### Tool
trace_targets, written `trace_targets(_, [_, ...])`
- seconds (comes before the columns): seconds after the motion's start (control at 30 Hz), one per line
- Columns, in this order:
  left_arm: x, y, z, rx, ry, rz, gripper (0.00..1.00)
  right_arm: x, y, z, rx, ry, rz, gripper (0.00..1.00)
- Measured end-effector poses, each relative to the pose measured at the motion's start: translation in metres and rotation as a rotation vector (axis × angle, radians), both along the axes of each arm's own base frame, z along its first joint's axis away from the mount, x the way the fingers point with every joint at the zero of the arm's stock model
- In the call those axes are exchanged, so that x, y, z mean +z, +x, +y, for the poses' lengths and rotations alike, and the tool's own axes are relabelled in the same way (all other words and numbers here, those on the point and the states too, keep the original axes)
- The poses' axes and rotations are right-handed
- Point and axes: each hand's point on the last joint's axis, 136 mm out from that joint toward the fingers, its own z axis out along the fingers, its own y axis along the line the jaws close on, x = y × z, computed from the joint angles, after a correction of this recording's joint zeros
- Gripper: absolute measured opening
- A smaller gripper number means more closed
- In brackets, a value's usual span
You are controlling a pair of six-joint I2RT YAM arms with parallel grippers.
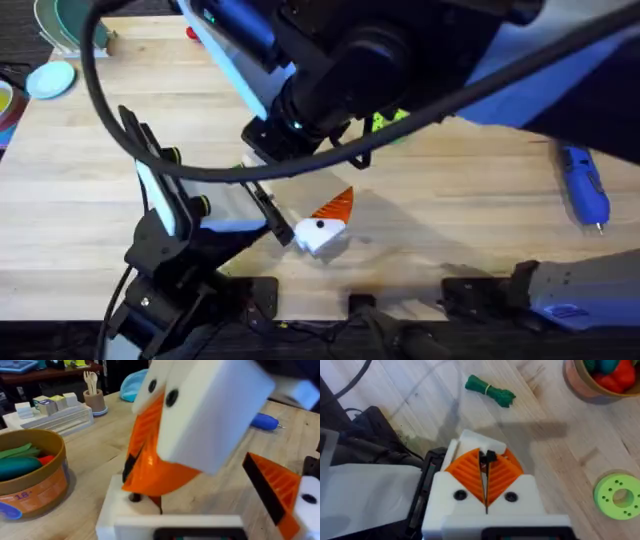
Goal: Pick up the gripper from the table and insert it into the empty holder that is missing its gripper. Then pick up a screw, insert it into the mounting hole, and use the screwdriver to tighten it. Finally, clean up the table by picking up the vegetable and placing it into the bucket.
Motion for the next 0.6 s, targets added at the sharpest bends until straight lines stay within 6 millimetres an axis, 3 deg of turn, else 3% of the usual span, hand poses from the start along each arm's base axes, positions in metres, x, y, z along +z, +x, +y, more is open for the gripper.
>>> trace_targets(0.17, [0.0,0.0,0.0,0.0,0.0,-0.001,0.993,0.0,0.0,0.0,0.0,0.001,0.0,0.013])
trace_targets(0.3, [0.0,0.0,0.0,0.001,0.0,0.0,0.993,0.0,0.001,0.0,-0.007,-0.001,-0.004,0.565])
trace_targets(0.33, [0.0,0.0,0.0,0.001,0.0,-0.001,0.993,0.0,0.004,-0.002,-0.014,-0.005,-0.011,0.644])
trace_targets(0.43, [0.0,0.001,0.0,0.005,-0.001,0.001,0.993,0.0,0.01,-0.005,-0.032,-0.012,-0.023,0.793])
trace_targets(0.6, [0.0,0.001,0.001,0.009,-0.002,0.003,0.993,0.001,0.015,-0.008,-0.048,-0.022,-0.043,0.931])
